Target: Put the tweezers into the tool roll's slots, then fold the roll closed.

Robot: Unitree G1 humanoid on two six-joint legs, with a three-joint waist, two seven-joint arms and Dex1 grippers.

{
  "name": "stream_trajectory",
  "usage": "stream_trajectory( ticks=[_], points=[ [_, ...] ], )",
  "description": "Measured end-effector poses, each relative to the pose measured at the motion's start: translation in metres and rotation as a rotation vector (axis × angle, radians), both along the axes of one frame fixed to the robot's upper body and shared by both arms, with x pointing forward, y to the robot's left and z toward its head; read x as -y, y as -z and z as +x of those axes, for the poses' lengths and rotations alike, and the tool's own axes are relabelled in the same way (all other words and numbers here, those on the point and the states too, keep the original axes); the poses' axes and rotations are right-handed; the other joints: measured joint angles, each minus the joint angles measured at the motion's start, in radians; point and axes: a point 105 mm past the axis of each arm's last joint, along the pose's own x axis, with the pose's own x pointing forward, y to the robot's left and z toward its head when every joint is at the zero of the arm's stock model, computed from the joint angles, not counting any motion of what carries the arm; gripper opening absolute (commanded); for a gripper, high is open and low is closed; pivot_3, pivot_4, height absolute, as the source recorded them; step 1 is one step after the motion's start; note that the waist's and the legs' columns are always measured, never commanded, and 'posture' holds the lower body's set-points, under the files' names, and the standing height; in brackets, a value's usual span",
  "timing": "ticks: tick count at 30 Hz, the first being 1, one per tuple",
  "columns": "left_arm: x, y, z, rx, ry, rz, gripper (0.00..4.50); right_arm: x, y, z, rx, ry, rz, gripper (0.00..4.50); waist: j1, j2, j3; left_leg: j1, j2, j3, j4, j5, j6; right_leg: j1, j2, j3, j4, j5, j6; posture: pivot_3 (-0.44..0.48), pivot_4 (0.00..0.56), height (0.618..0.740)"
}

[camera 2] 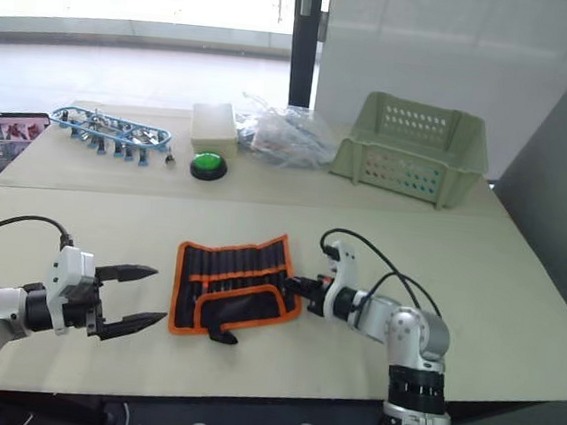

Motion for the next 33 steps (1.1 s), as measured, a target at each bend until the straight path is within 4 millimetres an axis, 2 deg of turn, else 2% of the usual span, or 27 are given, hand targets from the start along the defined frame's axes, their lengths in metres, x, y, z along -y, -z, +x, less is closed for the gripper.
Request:
stream_trajectory(
  ticks=[6, 12, 20, 24, 29, 33],
  points=[
    [0.0, 0.0, 0.0, 0.0, 0.001, 0.0, 4.5, 0.007, -0.003, 0.001, -0.013, 0.025, 0.023, 0.05, 0.006, 0.0, 0.0, -0.001, 0.0, 0.0, 0.0, 0.0, 0.0, 0.0, 0.0, 0.0, 0.0, 0.0, 0.0, 0.0, 0.15, 0.725],
    [0.002, 0.0, 0.001, 0.0, 0.006, 0.001, 4.5, 0.02, -0.021, 0.005, -0.005, 0.063, 0.077, 0.05, 0.008, 0.0, 0.0, -0.001, 0.0, 0.0, 0.0, 0.0, 0.0, -0.001, 0.0, 0.0, 0.0, 0.0, 0.0, 0.0, 0.15, 0.725],
    [0.006, 0.001, 0.002, -0.003, 0.026, 0.001, 4.5, 0.034, -0.03, 0.0, 0.026, 0.158, 0.007, 0.05, 0.008, 0.0, 0.0, -0.002, 0.0, 0.0, 0.0, 0.0, 0.0, -0.002, 0.0, 0.0, 0.0, 0.0, 0.0, 0.0, 0.15, 0.725],
    [0.008, 0.002, 0.002, -0.008, 0.035, 0.002, 4.5, 0.022, -0.038, -0.007, 0.053, 0.179, -0.028, 0.05, 0.004, 0.0, 0.0, -0.002, 0.0, 0.0, 0.0, 0.0, 0.0, -0.003, 0.0, 0.0, 0.0, 0.0, 0.0, 0.0, 0.15, 0.725],
    [0.007, 0.002, 0.001, -0.011, 0.04, 0.009, 4.5, -0.005, -0.053, -0.01, 0.088, 0.155, -0.078, 0.05, 0.002, 0.001, 0.0, -0.002, 0.0, 0.0, 0.0, 0.0, 0.0, -0.003, 0.0, 0.0, 0.0, 0.0, 0.0, 0.0, 0.15, 0.725],
    [0.008, 0.002, 0.002, -0.01, 0.041, 0.01, 4.5, -0.027, -0.058, -0.01, 0.096, 0.133, -0.113, 0.05, 0.002, 0.001, 0.0, -0.003, 0.0, 0.0, 0.0, 0.0, 0.0, -0.003, 0.0, 0.0, 0.0, 0.001, -0.001, 0.0, 0.15, 0.725]
  ],
)
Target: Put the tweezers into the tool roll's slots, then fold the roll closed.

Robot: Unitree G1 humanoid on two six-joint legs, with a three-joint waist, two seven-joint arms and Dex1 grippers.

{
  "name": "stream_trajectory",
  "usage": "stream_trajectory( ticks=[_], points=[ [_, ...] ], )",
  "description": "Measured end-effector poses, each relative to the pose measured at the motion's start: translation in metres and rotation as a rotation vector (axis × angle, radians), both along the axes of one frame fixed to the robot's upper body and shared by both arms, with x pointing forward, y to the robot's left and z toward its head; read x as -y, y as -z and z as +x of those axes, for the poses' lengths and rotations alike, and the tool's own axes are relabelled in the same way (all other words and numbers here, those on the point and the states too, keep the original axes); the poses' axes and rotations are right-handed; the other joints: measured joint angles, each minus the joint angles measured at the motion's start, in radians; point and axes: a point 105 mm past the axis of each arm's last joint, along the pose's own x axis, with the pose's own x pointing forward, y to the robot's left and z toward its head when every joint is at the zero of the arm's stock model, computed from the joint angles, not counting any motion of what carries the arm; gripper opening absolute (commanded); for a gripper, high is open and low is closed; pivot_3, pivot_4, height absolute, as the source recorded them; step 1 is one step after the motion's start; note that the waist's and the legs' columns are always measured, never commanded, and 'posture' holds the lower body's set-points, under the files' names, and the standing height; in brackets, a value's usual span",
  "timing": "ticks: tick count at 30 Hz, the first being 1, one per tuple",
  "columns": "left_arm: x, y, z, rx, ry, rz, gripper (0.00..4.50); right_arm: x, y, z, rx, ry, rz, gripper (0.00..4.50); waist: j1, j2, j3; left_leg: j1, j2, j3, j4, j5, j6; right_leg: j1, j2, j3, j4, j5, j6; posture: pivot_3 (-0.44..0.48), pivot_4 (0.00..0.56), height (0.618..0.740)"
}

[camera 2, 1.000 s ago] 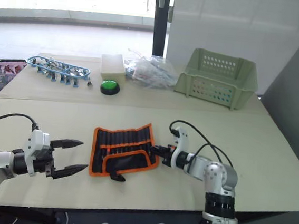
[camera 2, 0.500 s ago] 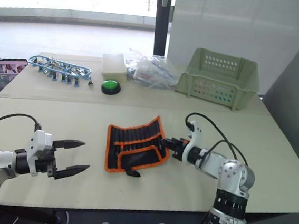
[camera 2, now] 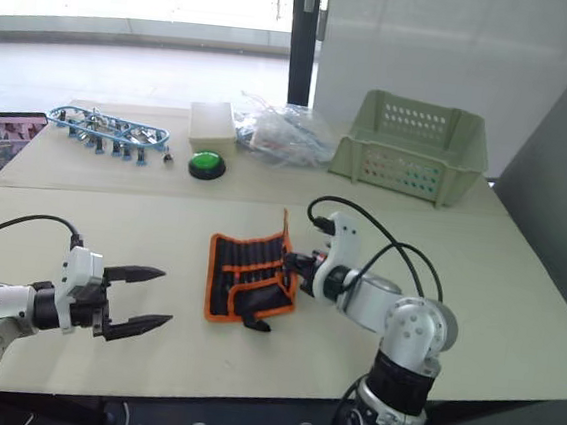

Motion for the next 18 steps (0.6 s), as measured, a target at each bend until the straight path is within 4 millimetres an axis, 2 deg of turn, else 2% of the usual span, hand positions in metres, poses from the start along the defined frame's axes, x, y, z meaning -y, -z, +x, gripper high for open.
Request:
stream_trajectory(
  ticks=[5, 9, 15, 16, 18],
  points=[
    [0.0, 0.0, 0.0, -0.003, -0.001, 0.001, 4.5, -0.011, 0.011, 0.0, -0.023, -0.018, -0.076, 0.05, 0.0, 0.0, 0.0, -0.002, 0.0, 0.0, 0.0, 0.0, 0.0, -0.002, 0.0, 0.0, 0.0, 0.003, -0.005, 0.0, 0.15, 0.725],
    [0.0, 0.001, 0.0, -0.005, -0.004, 0.003, 4.5, -0.029, 0.042, -0.001, -0.112, -0.076, -0.087, 0.05, -0.009, 0.0, 0.0, -0.004, 0.0, 0.0, 0.0, 0.0, 0.0, -0.004, 0.0, 0.0, 0.0, 0.003, -0.005, 0.0, 0.15, 0.725],
    [0.0, 0.001, 0.0, -0.008, -0.005, 0.004, 4.5, -0.039, 0.049, 0.005, -0.121, -0.115, -0.057, 0.05, -0.017, 0.0, 0.0, -0.003, 0.0, 0.0, 0.0, 0.0, 0.0, -0.004, 0.0, 0.0, 0.002, 0.003, -0.005, 0.0, 0.15, 0.725],
    [0.0, 0.001, 0.0, -0.009, -0.006, 0.004, 4.5, -0.039, 0.051, 0.007, -0.126, -0.117, -0.05, 0.47, -0.02, -0.001, 0.0, -0.003, 0.0, 0.0, 0.0, 0.0, 0.0, -0.004, 0.0, 0.0, 0.002, 0.003, -0.005, 0.0, 0.15, 0.725],
    [0.0, 0.001, 0.0, -0.011, -0.006, 0.004, 4.5, -0.04, 0.051, 0.009, -0.125, -0.127, -0.029, 0.91, -0.021, -0.001, 0.0, -0.002, 0.0, 0.0, 0.0, 0.0, 0.0, -0.004, 0.001, 0.0, 0.003, 0.003, -0.005, 0.0, 0.15, 0.725]
  ],
)
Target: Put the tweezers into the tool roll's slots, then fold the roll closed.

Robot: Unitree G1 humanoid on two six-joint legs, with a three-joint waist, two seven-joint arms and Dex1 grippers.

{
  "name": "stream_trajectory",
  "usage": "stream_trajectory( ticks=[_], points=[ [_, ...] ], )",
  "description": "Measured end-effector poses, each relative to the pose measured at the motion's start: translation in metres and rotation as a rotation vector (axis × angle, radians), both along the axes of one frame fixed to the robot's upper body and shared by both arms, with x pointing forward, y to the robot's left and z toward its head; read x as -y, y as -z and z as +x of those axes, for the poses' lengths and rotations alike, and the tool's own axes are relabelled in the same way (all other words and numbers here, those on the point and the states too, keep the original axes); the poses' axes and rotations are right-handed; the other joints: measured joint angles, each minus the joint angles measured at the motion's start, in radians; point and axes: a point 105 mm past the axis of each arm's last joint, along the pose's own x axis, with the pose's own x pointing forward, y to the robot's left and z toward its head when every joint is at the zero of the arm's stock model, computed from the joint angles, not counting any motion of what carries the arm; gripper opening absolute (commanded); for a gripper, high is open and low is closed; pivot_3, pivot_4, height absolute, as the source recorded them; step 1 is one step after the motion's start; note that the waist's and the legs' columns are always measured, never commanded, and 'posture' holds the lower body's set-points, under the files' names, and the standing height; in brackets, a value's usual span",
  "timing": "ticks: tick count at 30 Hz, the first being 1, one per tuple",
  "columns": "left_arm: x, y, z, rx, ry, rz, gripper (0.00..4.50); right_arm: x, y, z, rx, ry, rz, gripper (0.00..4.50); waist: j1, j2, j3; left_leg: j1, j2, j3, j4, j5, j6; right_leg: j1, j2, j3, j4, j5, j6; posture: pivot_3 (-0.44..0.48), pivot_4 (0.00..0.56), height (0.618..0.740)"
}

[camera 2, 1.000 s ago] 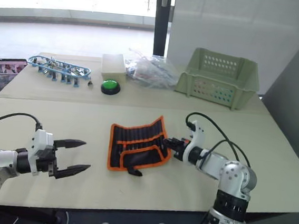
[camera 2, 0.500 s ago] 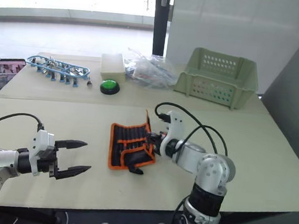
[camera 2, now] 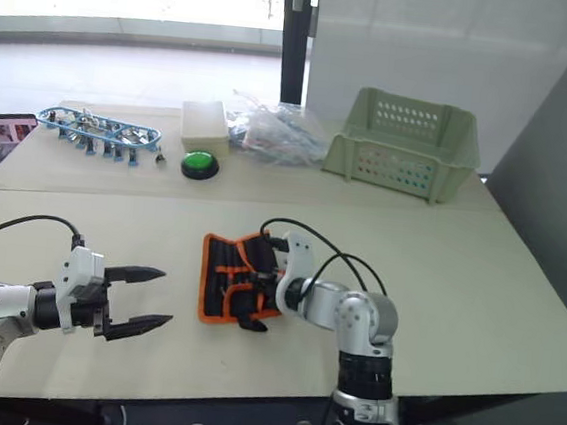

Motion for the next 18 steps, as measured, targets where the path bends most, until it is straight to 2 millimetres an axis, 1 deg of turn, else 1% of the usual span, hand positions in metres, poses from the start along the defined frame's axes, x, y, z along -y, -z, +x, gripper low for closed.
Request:
stream_trajectory(
  ticks=[1, 2, 4, 5, 8, 11, 13, 14, 15, 16, 18],
  points=[
    [0.0, 0.0, 0.0, -0.001, 0.0, 0.0, 4.5, -0.001, -0.001, 0.001, 0.001, -0.006, 0.014, 1.32, 0.001, 0.0, 0.0, 0.0, 0.0, 0.0, 0.0, 0.0, 0.0, 0.0, 0.0, 0.0, 0.001, 0.0, 0.0, 0.0, 0.15, 0.725],
    [0.0, 0.0, 0.0, -0.001, 0.0, 0.0, 4.5, -0.002, -0.002, 0.001, 0.001, -0.014, 0.026, 1.59, 0.002, 0.0, 0.0, 0.0, 0.0, 0.0, 0.0, 0.0, 0.0, 0.0, 0.0, 0.0, 0.001, 0.0, 0.0, 0.0, 0.15, 0.725],
    [0.0, 0.0, 0.0, -0.002, -0.001, 0.0, 4.5, -0.004, -0.008, 0.001, 0.008, -0.045, 0.058, 2.33, 0.003, 0.0, 0.0, 0.0, 0.0, 0.0, 0.0, 0.001, 0.0, 0.0, 0.0, 0.0, 0.001, 0.0, 0.0, 0.0, 0.15, 0.725],
    [0.0, 0.0, 0.0, -0.002, -0.001, 0.0, 4.5, -0.003, -0.011, 0.0, 0.013, -0.061, 0.07, 2.62, 0.003, 0.0, 0.0, 0.0, 0.0, 0.0, 0.0, 0.001, 0.0, 0.0, 0.0, 0.0, 0.001, 0.0, 0.0, 0.0, 0.15, 0.725],
    [0.0, 0.001, -0.001, -0.006, -0.003, -0.001, 4.5, 0.006, -0.026, 0.003, 0.046, -0.084, 0.14, 2.62, 0.008, 0.0, 0.0, -0.002, -0.001, 0.0, 0.001, 0.001, 0.0, 0.0, -0.001, 0.0, 0.001, 0.0, 0.0, 0.0, 0.15, 0.725],
    [0.0, 0.001, -0.001, -0.008, -0.004, -0.003, 4.5, 0.02, -0.044, 0.007, 0.164, -0.126, 0.117, 2.62, 0.008, 0.0, 0.0, -0.002, -0.001, 0.0, 0.001, 0.001, 0.0, -0.001, -0.001, 0.0, 0.0, 0.0, 0.0, 0.0, 0.15, 0.725],
    [-0.001, 0.001, 0.0, -0.018, -0.012, -0.01, 4.5, 0.032, -0.051, 0.01, 0.237, -0.142, 0.11, 2.11, 0.007, 0.0, 0.0, -0.003, -0.001, 0.0, 0.0, 0.001, 0.0, -0.001, -0.001, 0.0, -0.001, 0.0, 0.0, 0.0, 0.15, 0.725],
    [-0.001, 0.002, 0.0, -0.028, -0.018, -0.016, 4.5, 0.035, -0.055, 0.013, 0.284, -0.156, 0.104, 1.84, 0.006, 0.0, 0.0, -0.003, -0.001, 0.0, 0.0, 0.001, 0.0, -0.001, -0.001, 0.0, -0.001, 0.0, 0.0, 0.0, 0.15, 0.725],
    [0.0, 0.002, 0.0, -0.031, -0.02, -0.023, 4.5, 0.036, -0.056, 0.014, 0.315, -0.169, 0.095, 1.48, 0.004, 0.0, 0.0, -0.003, -0.001, 0.0, 0.0, 0.001, 0.0, -0.002, -0.001, 0.0, -0.001, 0.0, 0.0, 0.0, 0.15, 0.725],
    [0.001, 0.001, 0.001, -0.038, -0.027, -0.041, 4.5, 0.036, -0.056, 0.014, 0.371, -0.201, 0.075, 1.14, 0.003, 0.0, 0.0, -0.003, 0.0, 0.0, 0.0, 0.001, 0.0, -0.002, -0.001, 0.0, -0.001, 0.0, 0.0, 0.0, 0.15, 0.725],
    [0.004, 0.0, 0.003, -0.053, -0.042, -0.081, 4.5, 0.037, -0.048, 0.014, 0.442, -0.255, 0.036, 0.44, 0.003, 0.0, 0.0, -0.003, 0.0, 0.0, 0.0, 0.001, 0.0, -0.002, -0.001, 0.0, -0.001, 0.0, 0.0, 0.0, 0.15, 0.725]
  ],
)
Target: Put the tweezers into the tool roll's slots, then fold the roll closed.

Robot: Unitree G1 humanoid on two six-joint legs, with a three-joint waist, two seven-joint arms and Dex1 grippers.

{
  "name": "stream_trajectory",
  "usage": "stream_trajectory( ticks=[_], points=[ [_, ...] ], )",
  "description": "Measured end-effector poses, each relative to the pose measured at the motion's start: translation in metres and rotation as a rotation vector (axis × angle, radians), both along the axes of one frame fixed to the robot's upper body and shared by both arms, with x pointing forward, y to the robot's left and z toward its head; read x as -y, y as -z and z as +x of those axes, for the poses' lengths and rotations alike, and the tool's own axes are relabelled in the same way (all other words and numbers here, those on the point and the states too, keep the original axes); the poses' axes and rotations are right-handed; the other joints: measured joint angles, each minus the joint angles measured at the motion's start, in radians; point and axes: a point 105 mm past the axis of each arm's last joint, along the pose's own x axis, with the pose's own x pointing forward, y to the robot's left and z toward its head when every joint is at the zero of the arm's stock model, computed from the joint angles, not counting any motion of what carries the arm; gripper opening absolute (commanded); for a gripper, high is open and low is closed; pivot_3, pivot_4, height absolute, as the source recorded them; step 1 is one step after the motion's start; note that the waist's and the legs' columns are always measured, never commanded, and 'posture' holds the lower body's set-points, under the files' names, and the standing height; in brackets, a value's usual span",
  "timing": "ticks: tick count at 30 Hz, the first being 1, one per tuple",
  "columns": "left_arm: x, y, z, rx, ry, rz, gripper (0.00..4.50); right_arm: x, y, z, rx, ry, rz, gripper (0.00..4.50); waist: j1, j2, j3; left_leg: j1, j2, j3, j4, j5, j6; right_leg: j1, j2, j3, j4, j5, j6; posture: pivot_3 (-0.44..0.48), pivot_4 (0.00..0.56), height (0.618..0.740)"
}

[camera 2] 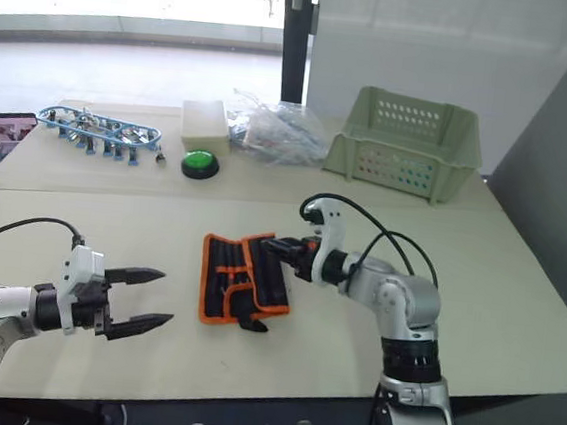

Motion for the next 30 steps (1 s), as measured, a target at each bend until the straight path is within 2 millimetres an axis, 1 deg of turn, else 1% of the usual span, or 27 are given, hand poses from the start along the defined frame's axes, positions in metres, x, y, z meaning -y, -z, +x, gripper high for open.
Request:
stream_trajectory(
  ticks=[1, 2, 5, 8, 12, 14, 17, 18, 23, 26, 30],
  points=[
    [0.001, 0.0, 0.001, -0.012, -0.012, -0.021, 4.5, -0.001, 0.007, 0.0, 0.022, -0.023, -0.025, 0.12, 0.0, 0.0, 0.0, 0.0, 0.0, 0.0, 0.0, 0.0, 0.0, 0.0, 0.0, 0.0, 0.0, 0.0, 0.0, 0.0, 0.15, 0.725],
    [0.002, 0.0, 0.004, -0.026, -0.032, -0.045, 4.5, -0.003, 0.017, 0.0, 0.046, -0.048, -0.058, 0.05, 0.0, 0.0, 0.0, 0.0, 0.0, 0.0, 0.0, 0.0, 0.0, 0.0, 0.0, 0.0, 0.0, 0.0, 0.0, 0.0, 0.15, 0.725],
    [0.005, 0.002, 0.007, -0.08, -0.076, -0.095, 4.5, -0.006, 0.041, 0.001, 0.087, -0.095, -0.134, 0.05, 0.001, 0.0, 0.0, 0.0, -0.001, 0.0, 0.001, 0.0, 0.0, 0.0, 0.0, 0.0, 0.002, 0.0, 0.0, 0.0, 0.15, 0.725],
    [0.009, 0.006, 0.017, -0.14, -0.177, -0.176, 4.5, -0.001, 0.054, 0.006, 0.128, -0.097, -0.187, 0.05, 0.004, 0.0, 0.0, 0.001, -0.001, 0.0, 0.002, 0.0, 0.0, 0.001, 0.0, 0.0, 0.003, 0.0, 0.0, 0.0, 0.15, 0.725],
    [0.014, 0.022, 0.021, -0.286, -0.295, -0.257, 4.5, -0.002, 0.057, 0.011, 0.178, -0.1, -0.215, 0.05, 0.003, -0.001, 0.0, 0.002, -0.001, -0.001, 0.003, 0.0, 0.0, 0.001, 0.0, 0.001, 0.005, 0.001, -0.001, 0.0, 0.15, 0.725],
    [0.018, 0.033, 0.02, -0.383, -0.348, -0.301, 4.5, -0.003, 0.058, 0.012, 0.192, -0.101, -0.231, 0.05, 0.002, -0.001, 0.0, 0.005, -0.001, -0.001, 0.003, 0.0, 0.0, 0.004, 0.0, 0.001, 0.006, 0.001, -0.001, 0.0, 0.15, 0.725],
    [0.024, 0.035, 0.021, -0.451, -0.397, -0.385, 4.5, -0.001, 0.06, 0.014, 0.192, -0.095, -0.247, 0.05, 0.003, -0.001, 0.0, 0.014, -0.001, -0.001, 0.003, 0.0, 0.0, 0.014, 0.0, 0.0, 0.005, 0.0, 0.001, 0.0, 0.15, 0.725],
    [0.026, 0.035, 0.02, -0.469, -0.405, -0.401, 4.5, -0.001, 0.061, 0.014, 0.193, -0.094, -0.251, 0.05, 0.004, -0.001, 0.0, 0.015, -0.001, -0.001, 0.003, 0.0, -0.001, 0.015, 0.0, 0.0, 0.005, -0.003, 0.006, 0.0, 0.15, 0.725],
    [0.035, 0.036, 0.026, -0.53, -0.451, -0.495, 4.5, 0.0, 0.062, 0.014, 0.194, -0.089, -0.258, 0.05, 0.012, -0.001, 0.0, 0.017, -0.002, -0.001, 0.003, 0.002, -0.003, 0.017, 0.0, 0.001, 0.006, -0.003, 0.006, 0.0, 0.15, 0.725],
    [0.038, 0.037, 0.025, -0.558, -0.45, -0.491, 3.7, -0.001, 0.062, 0.013, 0.193, -0.088, -0.253, 0.0, 0.012, -0.001, 0.0, 0.018, -0.002, -0.001, 0.003, 0.002, -0.003, 0.017, 0.0, 0.001, 0.006, -0.003, 0.006, 0.0, 0.15, 0.725],
    [0.044, 0.043, 0.022, -0.594, -0.435, -0.48, 2.37, -0.002, 0.062, 0.011, 0.194, -0.087, -0.244, 0.0, 0.012, -0.001, 0.0, 0.017, -0.002, -0.001, 0.003, 0.002, -0.003, 0.016, 0.0, 0.002, 0.005, -0.003, 0.006, 0.0, 0.15, 0.725]
  ],
)
